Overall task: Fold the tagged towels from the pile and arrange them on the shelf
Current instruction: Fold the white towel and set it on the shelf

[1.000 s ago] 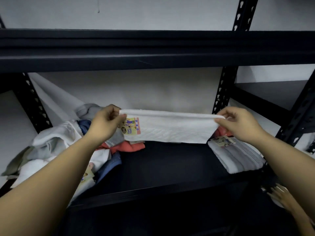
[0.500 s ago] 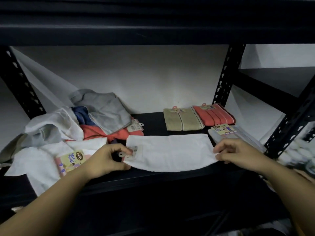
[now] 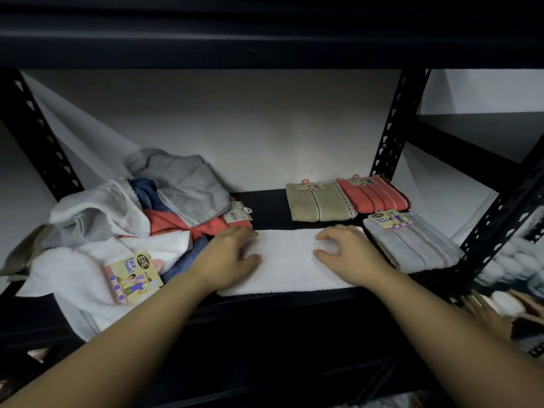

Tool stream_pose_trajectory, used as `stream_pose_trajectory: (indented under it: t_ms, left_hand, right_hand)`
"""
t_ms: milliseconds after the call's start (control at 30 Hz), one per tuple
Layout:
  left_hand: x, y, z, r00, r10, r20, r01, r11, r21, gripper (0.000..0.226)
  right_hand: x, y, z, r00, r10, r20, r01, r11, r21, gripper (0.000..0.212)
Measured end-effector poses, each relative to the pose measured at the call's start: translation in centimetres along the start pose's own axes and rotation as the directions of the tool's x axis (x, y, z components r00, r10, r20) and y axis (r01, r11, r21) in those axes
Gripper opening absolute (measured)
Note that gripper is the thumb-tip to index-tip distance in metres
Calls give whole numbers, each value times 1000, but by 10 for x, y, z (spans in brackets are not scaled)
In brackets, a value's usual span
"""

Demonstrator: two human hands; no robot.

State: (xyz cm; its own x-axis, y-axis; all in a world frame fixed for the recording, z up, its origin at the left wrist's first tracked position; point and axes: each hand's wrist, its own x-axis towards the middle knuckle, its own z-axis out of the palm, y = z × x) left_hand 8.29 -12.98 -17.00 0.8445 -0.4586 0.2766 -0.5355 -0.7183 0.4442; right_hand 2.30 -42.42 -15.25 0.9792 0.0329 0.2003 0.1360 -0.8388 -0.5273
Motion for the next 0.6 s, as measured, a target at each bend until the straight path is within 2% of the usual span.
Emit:
stream_pose_trajectory:
  t_ms: [100,267,433,600]
  left_hand:
    - [13,12,16,992,-81,97,71,992,106,65]
    - [7,17,26,931,-196,309,106,953,285,73]
    - [-1,14,24,920,-230,318,125,940,318,77]
    - [-3,11,26,926,-221,305,120,940,319,77]
  right_hand:
    - [14,-28,29,992,23,125,-16,998,-59,55]
    - [20,-43,67,963,50,265,23,964,-265,71]
    - [10,-14,45,942,9,337,97,950,-295,73]
    - [15,41,14,950,130,284,-24,937,-347,84]
